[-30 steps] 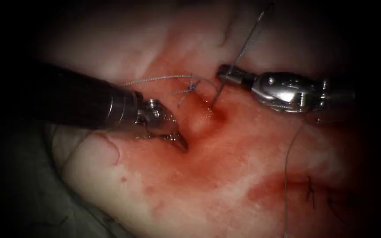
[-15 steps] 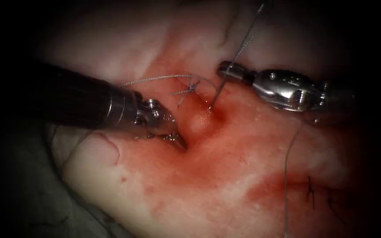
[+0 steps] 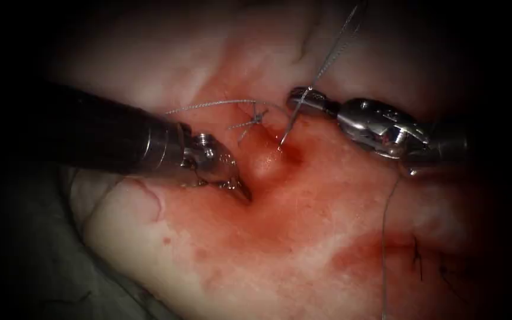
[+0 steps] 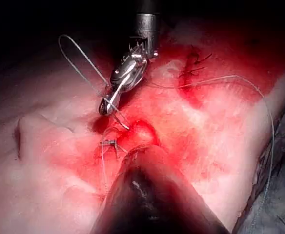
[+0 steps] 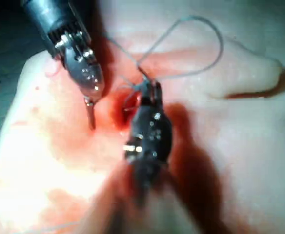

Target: Wound Closure

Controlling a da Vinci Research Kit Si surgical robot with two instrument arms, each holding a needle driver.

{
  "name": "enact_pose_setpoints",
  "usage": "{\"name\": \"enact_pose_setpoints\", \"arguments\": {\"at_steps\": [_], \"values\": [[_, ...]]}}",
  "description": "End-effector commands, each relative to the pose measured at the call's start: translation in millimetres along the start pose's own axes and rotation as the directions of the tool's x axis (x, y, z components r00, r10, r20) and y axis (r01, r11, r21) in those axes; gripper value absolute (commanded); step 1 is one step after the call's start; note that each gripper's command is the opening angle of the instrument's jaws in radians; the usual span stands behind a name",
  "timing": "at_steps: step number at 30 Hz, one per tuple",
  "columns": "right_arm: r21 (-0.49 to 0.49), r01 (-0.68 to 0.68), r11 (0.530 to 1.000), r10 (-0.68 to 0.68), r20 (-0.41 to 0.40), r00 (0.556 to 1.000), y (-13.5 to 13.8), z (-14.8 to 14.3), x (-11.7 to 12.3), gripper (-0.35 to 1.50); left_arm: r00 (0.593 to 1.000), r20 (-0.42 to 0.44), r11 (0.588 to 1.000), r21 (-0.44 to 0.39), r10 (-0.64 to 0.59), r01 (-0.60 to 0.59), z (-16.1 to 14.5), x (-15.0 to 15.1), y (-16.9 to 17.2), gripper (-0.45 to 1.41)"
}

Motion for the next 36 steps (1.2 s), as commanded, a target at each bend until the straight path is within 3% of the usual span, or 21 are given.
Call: {"name": "enact_pose_setpoints", "arguments": {"at_steps": [1, 19, 29, 36], "values": [[0.012, -0.022, 1.0, 0.022, 0.005, 1.0, -0.5, 0.6, -0.9, -0.35, 1.0, 0.001, 1.0, -0.003, 0.0, 0.0, 0.8, 0.0, 0.0, -0.45], [0.121, -0.25, 0.961, 0.243, 0.07, 0.968, -1.6, 0.8, -4.4, -0.35, 1.0, 0.001, 1.0, -0.004, 0.001, -0.001, 0.7, 0.0, -0.1, -0.45], [0.176, -0.295, 0.939, 0.276, 0.123, 0.953, -6.0, 0.1, -7.7, -0.35, 1.0, 0.0, 1.0, -0.002, 0.002, -0.002, 0.7, 0.0, -0.1, -0.45], [0.189, -0.296, 0.936, 0.277, 0.122, 0.953, -7.2, -0.1, -8.0, -0.35, 1.0, 0.0, 1.0, -0.003, 0.002, -0.002, 0.6, 0.0, -0.1, -0.45]]}}
